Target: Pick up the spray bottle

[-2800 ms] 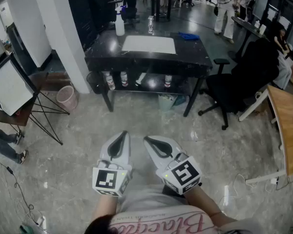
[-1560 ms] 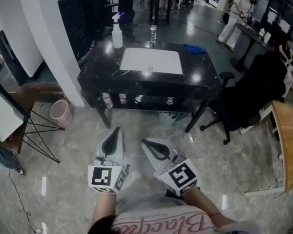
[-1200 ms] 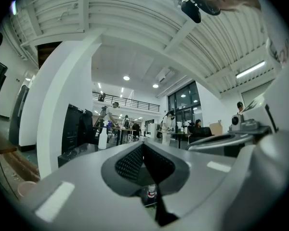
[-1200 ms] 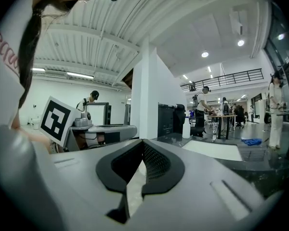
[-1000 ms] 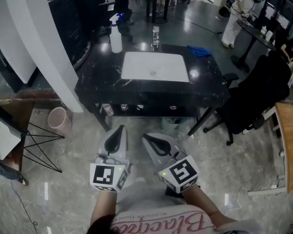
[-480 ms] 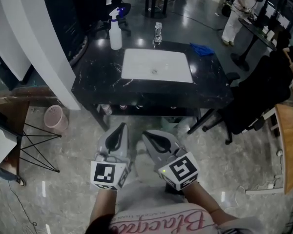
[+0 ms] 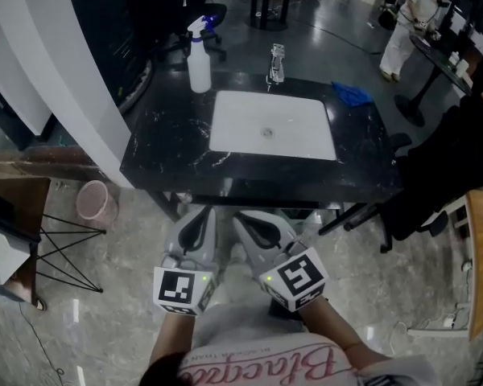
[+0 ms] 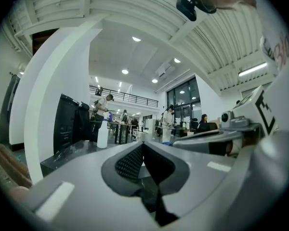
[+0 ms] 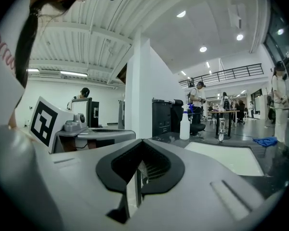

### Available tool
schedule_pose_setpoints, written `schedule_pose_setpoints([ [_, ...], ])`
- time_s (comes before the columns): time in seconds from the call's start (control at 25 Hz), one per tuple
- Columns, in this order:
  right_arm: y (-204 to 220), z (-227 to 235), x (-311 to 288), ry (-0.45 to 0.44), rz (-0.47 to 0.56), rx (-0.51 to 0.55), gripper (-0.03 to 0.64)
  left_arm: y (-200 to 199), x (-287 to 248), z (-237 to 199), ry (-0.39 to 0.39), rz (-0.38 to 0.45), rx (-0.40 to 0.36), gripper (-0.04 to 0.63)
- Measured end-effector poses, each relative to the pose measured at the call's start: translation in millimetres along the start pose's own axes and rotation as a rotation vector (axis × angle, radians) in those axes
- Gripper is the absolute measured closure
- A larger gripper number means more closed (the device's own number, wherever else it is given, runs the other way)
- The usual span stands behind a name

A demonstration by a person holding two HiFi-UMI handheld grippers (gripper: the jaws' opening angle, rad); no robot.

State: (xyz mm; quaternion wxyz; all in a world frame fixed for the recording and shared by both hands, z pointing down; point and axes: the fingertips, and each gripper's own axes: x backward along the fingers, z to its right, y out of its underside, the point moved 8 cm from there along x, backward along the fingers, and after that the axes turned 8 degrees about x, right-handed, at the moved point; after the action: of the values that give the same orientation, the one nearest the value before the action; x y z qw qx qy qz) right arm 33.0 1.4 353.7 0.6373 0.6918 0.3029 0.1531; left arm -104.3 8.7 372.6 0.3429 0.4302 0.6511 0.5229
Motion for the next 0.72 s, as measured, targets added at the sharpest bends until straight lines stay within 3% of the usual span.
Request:
schedule_pose_setpoints([
  [0.24,-9.7,47.9,-44.9,0.002,0.016,-0.016,0.615,-16.2,-47.5,-35.5,-0.04,-0.024,-0.002,0.597],
  [0.36,-13.2,69.9,-66.4,-0.01,0.02,-0.02,0.615,-26.0,-73.7,-50.2,-0.046,0.015,-0.014,0.597],
  [0.72,-16.5,125.8,-126.7,-0.044,0.01,-0.02,0.615,-34.6,-133.4,-91.8,-0.089,0.013,-0.017,0.597],
])
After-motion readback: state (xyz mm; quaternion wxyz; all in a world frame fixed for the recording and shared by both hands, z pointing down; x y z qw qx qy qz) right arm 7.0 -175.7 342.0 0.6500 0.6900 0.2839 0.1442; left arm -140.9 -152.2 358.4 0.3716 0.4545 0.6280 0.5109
